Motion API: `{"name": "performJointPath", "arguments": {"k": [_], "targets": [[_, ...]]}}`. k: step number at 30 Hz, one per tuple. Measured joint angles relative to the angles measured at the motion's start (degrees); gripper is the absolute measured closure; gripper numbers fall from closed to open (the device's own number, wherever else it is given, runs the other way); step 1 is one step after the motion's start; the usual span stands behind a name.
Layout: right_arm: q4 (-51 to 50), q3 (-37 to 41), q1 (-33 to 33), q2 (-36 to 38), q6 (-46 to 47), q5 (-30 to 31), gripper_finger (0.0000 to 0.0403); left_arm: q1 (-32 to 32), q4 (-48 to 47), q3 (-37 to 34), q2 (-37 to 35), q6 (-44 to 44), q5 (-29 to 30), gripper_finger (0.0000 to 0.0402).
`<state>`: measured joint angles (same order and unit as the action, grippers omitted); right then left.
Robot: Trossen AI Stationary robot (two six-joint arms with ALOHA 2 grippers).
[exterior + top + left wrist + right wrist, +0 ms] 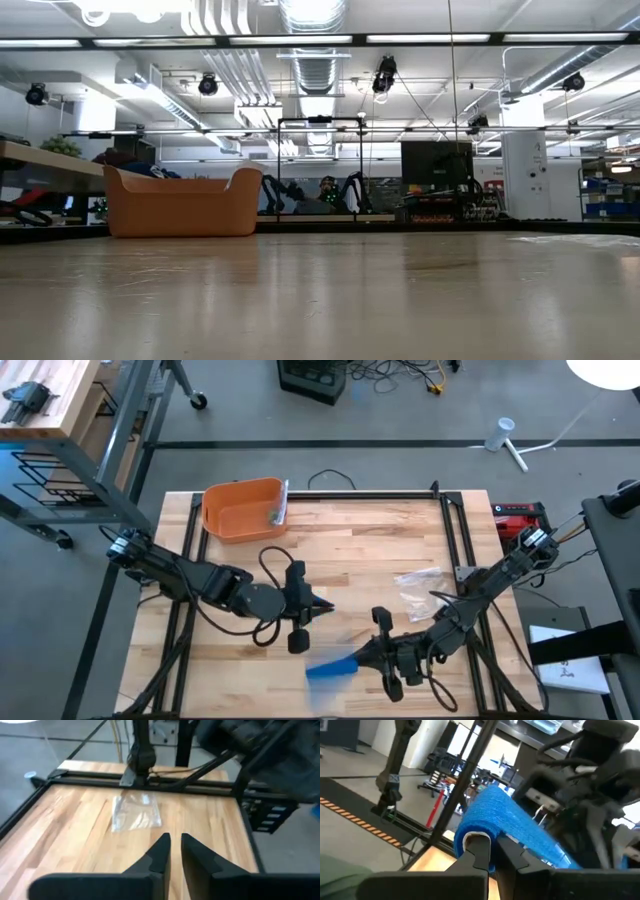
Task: Roll bandage
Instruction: Roll the blue bandage
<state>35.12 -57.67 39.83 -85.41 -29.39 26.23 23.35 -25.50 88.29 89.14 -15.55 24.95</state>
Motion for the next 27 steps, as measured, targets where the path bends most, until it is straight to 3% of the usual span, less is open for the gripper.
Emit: {"name": "performJointPath", "arguments": {"k": [8,15,22,27], "targets": [[0.1,0.0,-0.06,0.19,0.03,0.89,0.0401,0.17,-3.15,-0.04,0.07,-0.42,-4.67,0.0311],[0.43,0.0,0.05,0.73,0.09,1.18,0.0401,0.34,-3.7,-0.04,0.07,2.15,-4.81,0.0275],[-0.13,-1.76,0.92,3.33,-3.34,7.41,0.0401,1.68,-5.11,-1.83,0.0,5.41,-4.94,0.0262],[-0.03,-3.61,0.94,4.75,-7.91,11.65,0.0401,3.44,2.16,-6.15,0.18,8.97,-4.97,0.0273]]}}
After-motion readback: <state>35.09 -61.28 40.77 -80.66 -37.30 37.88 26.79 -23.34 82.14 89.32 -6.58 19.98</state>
